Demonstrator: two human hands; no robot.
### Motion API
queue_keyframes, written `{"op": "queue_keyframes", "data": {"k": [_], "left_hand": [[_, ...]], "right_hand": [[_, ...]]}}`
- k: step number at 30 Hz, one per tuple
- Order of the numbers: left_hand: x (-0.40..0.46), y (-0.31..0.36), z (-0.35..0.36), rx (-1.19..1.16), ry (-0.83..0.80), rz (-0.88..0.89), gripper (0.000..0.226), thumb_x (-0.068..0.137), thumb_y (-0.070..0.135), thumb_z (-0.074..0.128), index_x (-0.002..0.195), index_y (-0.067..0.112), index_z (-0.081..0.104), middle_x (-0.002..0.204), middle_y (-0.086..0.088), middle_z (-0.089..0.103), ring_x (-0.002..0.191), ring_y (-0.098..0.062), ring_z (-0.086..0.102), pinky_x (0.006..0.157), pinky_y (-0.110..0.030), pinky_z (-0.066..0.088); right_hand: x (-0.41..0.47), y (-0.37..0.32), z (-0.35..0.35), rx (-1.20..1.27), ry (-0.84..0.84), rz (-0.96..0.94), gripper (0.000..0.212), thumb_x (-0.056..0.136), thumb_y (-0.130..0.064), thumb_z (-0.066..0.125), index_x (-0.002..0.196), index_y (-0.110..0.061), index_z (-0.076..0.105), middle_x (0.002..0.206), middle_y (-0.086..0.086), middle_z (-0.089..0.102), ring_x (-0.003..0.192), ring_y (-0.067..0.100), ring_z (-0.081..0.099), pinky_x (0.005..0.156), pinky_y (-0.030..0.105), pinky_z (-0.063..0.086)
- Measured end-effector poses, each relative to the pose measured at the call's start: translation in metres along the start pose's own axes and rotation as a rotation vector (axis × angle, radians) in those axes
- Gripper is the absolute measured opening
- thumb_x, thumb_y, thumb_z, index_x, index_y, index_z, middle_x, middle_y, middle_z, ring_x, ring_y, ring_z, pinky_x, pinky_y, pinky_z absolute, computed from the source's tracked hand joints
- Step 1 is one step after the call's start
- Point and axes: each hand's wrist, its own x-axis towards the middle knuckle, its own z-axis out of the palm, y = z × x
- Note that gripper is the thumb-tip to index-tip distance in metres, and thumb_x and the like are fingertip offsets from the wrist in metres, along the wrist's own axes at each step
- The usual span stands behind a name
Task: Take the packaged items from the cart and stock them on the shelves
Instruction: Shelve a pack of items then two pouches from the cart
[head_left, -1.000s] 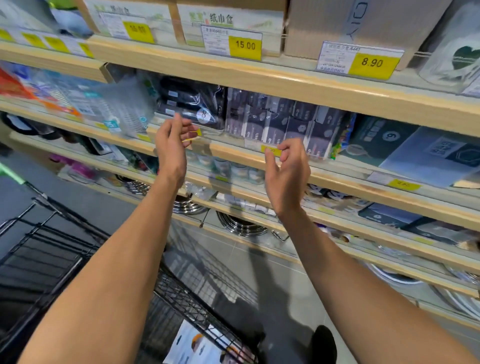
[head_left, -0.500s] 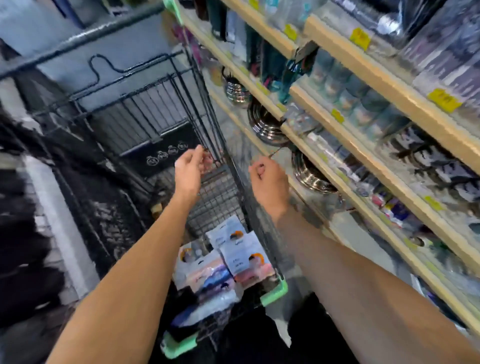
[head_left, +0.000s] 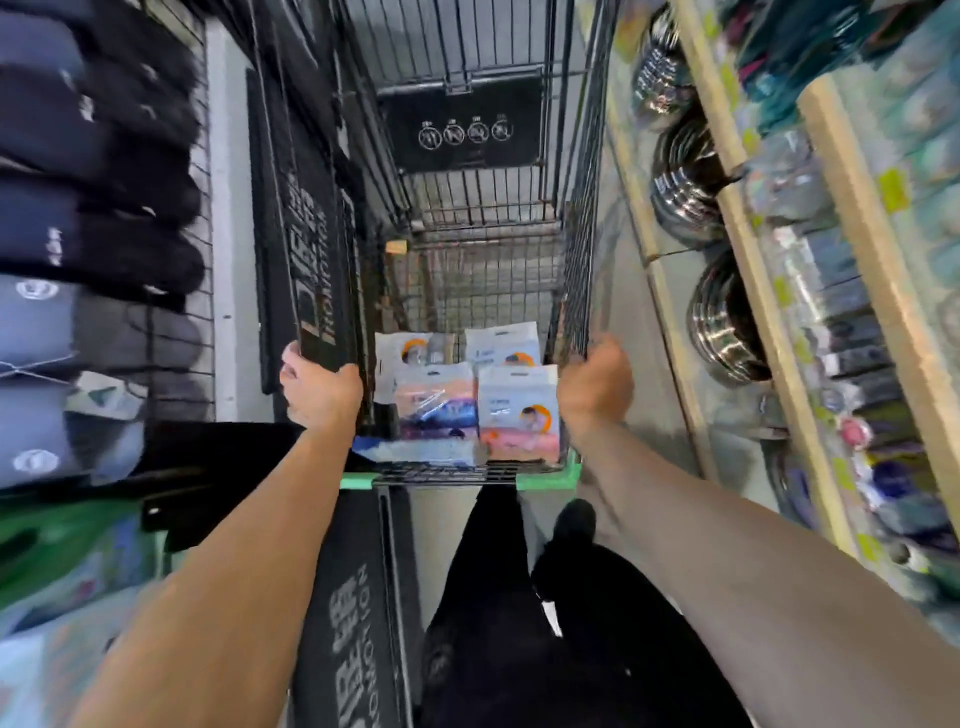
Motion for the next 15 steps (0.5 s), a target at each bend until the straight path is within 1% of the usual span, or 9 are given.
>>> {"op": "queue_keyframes", "data": {"k": [2,3,6,9,12,15], "left_hand": [[-0.006,-0.025,0.002,-0.094,-0.065,-0.023,0.074,0.081,0.020,0.065,0.147,0.019,0.030,0.143,-0.011,0.050,0.128,-0.034,0.053,0.107,-0.050,0.044],[-0.009,-0.035,0.002,-0.082,-0.063,-0.013,0.072,0.083,0.018,0.064,0.147,0.017,0.031,0.141,-0.010,0.053,0.127,-0.033,0.055,0.107,-0.048,0.045],[-0.009,-0.044,-0.003,0.032,-0.057,0.026,0.054,0.094,0.017,0.057,0.144,0.008,0.038,0.138,-0.014,0.056,0.127,-0.034,0.054,0.107,-0.043,0.044],[-0.012,-0.046,-0.009,0.165,-0.054,0.057,0.039,0.099,0.018,0.053,0.134,0.004,0.044,0.135,-0.019,0.057,0.127,-0.038,0.052,0.105,-0.044,0.041],[-0.027,-0.062,-0.011,0.265,-0.046,0.116,0.032,0.097,0.018,0.056,0.125,0.004,0.048,0.128,-0.020,0.059,0.121,-0.040,0.055,0.098,-0.045,0.044],[-0.049,-0.087,-0.011,0.315,-0.008,0.134,0.022,0.098,0.017,0.054,0.116,0.005,0.052,0.119,-0.021,0.061,0.113,-0.042,0.057,0.091,-0.044,0.046]], "right_hand": [[0.001,0.011,-0.001,-0.043,-0.028,-0.004,0.029,0.094,-0.013,0.059,0.122,-0.017,0.062,0.110,0.013,0.070,0.102,0.035,0.065,0.078,0.039,0.050],[0.001,0.015,-0.001,-0.058,-0.033,-0.015,0.025,0.095,-0.015,0.060,0.120,-0.020,0.062,0.108,0.010,0.071,0.100,0.034,0.066,0.077,0.038,0.050],[0.005,0.021,-0.005,-0.098,-0.035,-0.046,0.022,0.095,-0.014,0.061,0.117,-0.019,0.061,0.105,0.006,0.072,0.099,0.030,0.067,0.074,0.032,0.047],[0.006,0.028,-0.015,-0.156,-0.028,-0.082,0.019,0.096,-0.017,0.061,0.115,-0.015,0.060,0.109,0.009,0.071,0.101,0.030,0.066,0.073,0.028,0.040],[0.002,0.042,-0.026,-0.177,-0.021,-0.106,0.023,0.095,-0.018,0.065,0.118,-0.014,0.061,0.109,0.009,0.071,0.102,0.029,0.068,0.078,0.029,0.046],[-0.008,0.059,-0.036,-0.234,-0.014,-0.128,0.022,0.093,-0.015,0.067,0.115,-0.012,0.062,0.106,0.009,0.072,0.097,0.029,0.068,0.074,0.028,0.045]]}}
